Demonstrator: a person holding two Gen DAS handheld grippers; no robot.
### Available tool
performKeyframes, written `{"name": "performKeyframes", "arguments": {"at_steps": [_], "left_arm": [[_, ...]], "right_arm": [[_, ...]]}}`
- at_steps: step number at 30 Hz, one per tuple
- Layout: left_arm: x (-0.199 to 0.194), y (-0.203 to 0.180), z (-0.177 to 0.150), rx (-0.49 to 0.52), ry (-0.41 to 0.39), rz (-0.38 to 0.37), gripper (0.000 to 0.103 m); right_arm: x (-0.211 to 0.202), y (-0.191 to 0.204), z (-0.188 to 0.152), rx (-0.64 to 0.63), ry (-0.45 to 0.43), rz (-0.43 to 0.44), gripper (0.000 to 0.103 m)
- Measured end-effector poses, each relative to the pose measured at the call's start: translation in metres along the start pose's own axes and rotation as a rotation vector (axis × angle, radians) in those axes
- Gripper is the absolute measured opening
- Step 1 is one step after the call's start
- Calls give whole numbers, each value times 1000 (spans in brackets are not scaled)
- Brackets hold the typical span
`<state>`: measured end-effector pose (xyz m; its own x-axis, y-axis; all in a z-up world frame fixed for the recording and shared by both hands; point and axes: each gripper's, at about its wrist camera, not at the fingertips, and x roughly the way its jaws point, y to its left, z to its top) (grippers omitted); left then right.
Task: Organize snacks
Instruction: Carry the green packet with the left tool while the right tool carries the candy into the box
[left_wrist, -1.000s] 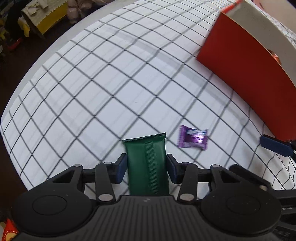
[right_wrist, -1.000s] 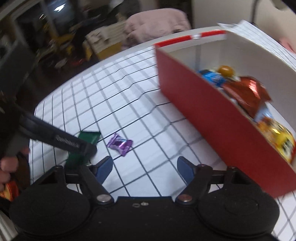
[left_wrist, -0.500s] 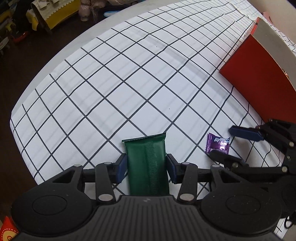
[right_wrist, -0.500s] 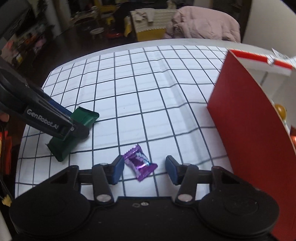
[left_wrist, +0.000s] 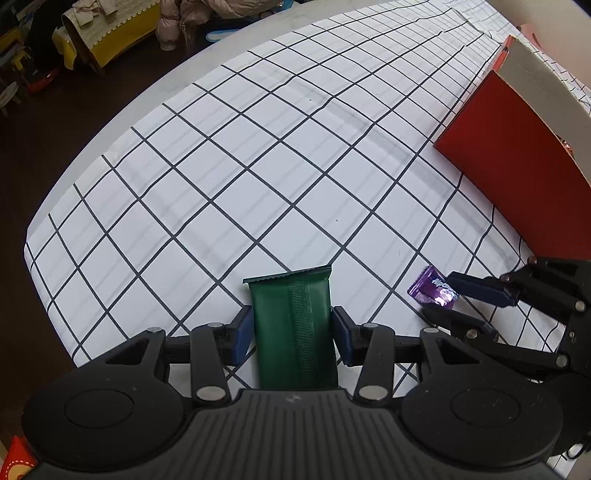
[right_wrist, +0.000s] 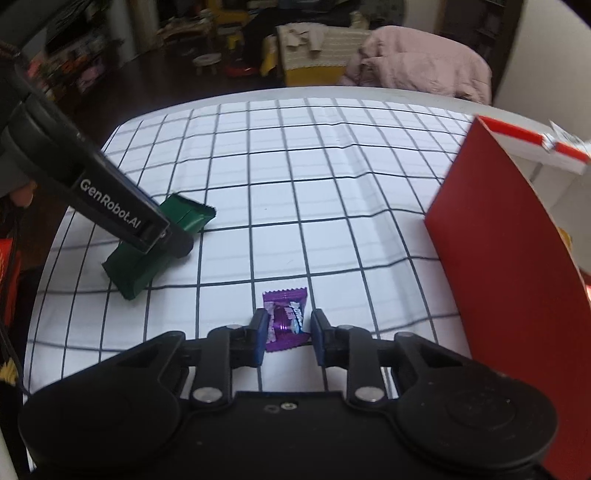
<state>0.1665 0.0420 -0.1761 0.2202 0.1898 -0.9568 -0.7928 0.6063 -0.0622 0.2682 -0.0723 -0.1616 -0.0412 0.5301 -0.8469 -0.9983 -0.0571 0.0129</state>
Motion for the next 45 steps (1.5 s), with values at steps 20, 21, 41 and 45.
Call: {"name": "performKeyframes", "arguments": {"at_steps": [20,21,41,45], "left_arm": [[-47,-39,-1,74,-57,-64,45],[-53,-43,0,85,-64,-74,45],[-148,-143,54,421,-243,-242,45],[-148,-163,75,500,-262,-260,45]], "right_arm": [[-81,-15,-43,492,-173,-154,21],[-86,-15,-42,500,-180,-164,21],[-190,-47,-36,641,-358,-403,21],[-191,-59,-30,696,-360,-463,21]]}}
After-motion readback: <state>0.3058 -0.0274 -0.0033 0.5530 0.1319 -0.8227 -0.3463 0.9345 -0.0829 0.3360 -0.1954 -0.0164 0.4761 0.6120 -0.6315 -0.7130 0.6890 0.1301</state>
